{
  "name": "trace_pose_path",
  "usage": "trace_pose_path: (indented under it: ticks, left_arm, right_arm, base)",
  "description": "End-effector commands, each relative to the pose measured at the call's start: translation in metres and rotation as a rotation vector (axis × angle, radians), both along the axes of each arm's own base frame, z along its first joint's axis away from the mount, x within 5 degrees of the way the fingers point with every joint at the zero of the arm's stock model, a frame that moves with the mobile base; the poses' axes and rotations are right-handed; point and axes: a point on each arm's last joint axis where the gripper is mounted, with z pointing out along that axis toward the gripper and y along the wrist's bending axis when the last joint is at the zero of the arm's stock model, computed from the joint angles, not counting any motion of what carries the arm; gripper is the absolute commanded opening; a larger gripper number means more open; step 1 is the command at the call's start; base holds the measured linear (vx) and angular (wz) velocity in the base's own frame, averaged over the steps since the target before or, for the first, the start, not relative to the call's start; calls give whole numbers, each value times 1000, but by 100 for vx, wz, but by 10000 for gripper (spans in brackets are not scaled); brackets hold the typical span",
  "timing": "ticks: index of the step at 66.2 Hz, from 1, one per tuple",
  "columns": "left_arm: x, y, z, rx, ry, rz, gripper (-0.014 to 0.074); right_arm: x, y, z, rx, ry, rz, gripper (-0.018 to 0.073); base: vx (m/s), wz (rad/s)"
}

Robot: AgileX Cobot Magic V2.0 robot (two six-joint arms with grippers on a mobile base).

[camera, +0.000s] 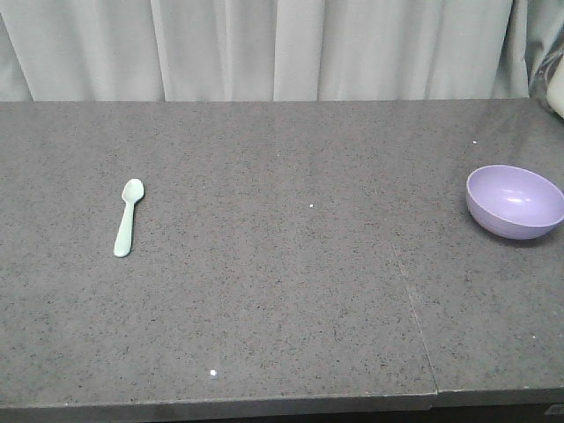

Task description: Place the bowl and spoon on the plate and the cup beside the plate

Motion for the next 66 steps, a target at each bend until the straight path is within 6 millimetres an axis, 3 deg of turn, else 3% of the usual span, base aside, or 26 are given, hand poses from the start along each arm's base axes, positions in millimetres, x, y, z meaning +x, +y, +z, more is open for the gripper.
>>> trace_pose_path:
  ticks: [1,31,50,55,66]
  left_arm:
    - [0,0,-2,-12,-65,-1,-6]
    - [0,0,-1,10,-79,-2,-6]
    - [0,0,6,83,-155,-2,-6]
    - [0,0,7,76,-166,-2,-6]
    - [-1,1,14,-236,-225,0,-6]
  right_arm:
    - [0,0,3,-54,-73,2,-5]
    - [-1,1,7,-76,-113,6,-5]
    - [-4,-2,22,444,-328,23,-5]
    - [-4,-4,23,508,-356,19,-5]
    - [-4,-5,23,535,-358,16,-5]
  base:
    - [0,0]
    - [0,0]
    - [0,0]
    - [0,0]
    - [0,0]
